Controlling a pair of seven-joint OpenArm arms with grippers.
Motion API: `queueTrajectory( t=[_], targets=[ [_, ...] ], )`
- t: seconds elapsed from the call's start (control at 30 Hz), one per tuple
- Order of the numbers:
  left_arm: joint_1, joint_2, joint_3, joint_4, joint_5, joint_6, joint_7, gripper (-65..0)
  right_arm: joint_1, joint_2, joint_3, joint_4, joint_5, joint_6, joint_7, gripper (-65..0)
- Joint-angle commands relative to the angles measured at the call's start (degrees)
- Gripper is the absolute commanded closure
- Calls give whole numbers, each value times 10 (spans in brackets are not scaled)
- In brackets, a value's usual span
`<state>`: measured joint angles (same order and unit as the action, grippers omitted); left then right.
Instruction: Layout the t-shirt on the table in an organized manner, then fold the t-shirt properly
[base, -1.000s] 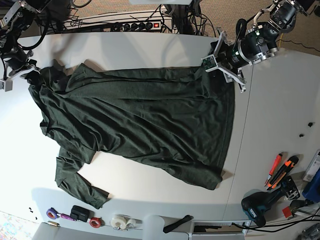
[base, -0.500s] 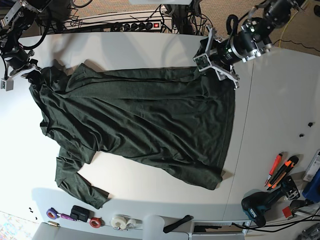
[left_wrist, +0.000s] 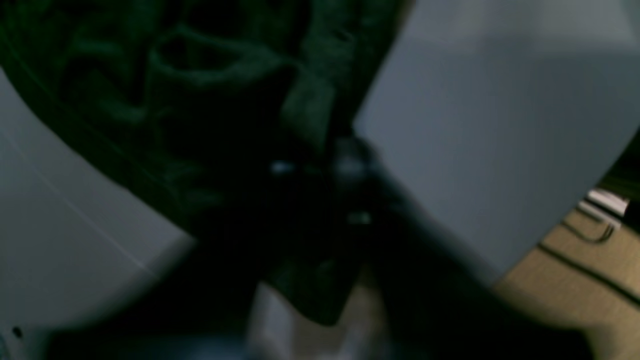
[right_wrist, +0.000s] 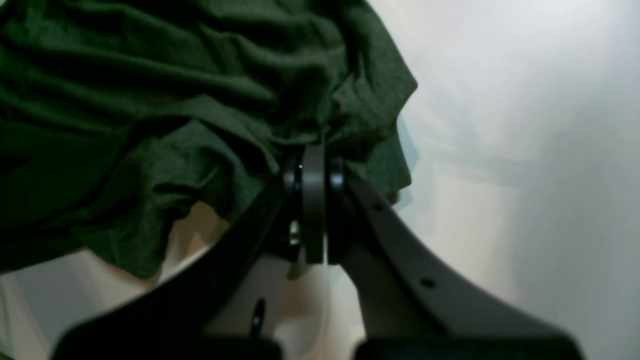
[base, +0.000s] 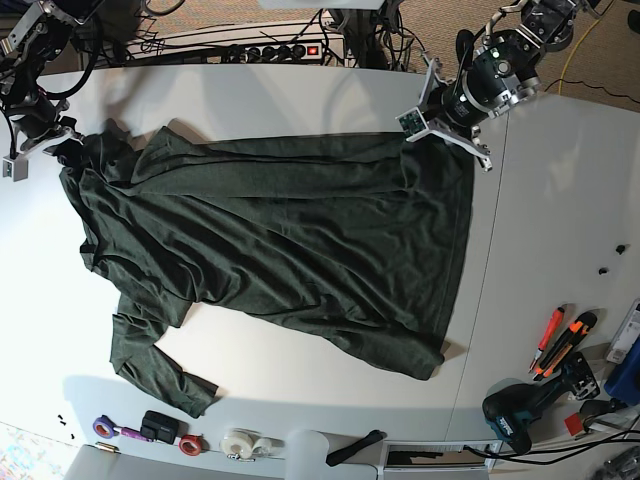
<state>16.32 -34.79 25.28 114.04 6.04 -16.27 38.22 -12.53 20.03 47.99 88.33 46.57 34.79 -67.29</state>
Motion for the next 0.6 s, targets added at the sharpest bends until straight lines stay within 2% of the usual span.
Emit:
queueTrajectory(
  t=[0.0,0.1,0.3,0.4,0.57],
  targets=[
    [-3,-5,-3,8,13,4,0,0,3,16,5,8,12,16,9,0],
    [-2,-6,-3,11,28,5,4,0,3,18,5,9,15,27,8,0],
    [12,-36,-3,64,29,47,12,0,3,18,15,9,14,30,-10,0],
    [29,-50,-3,85,34,52,12,0,3,17,46,9,23,44,-28,0],
    [57,-54,-3,90,52,57,15,0,-2,18,115,9,84,52,-82,0]
  ],
)
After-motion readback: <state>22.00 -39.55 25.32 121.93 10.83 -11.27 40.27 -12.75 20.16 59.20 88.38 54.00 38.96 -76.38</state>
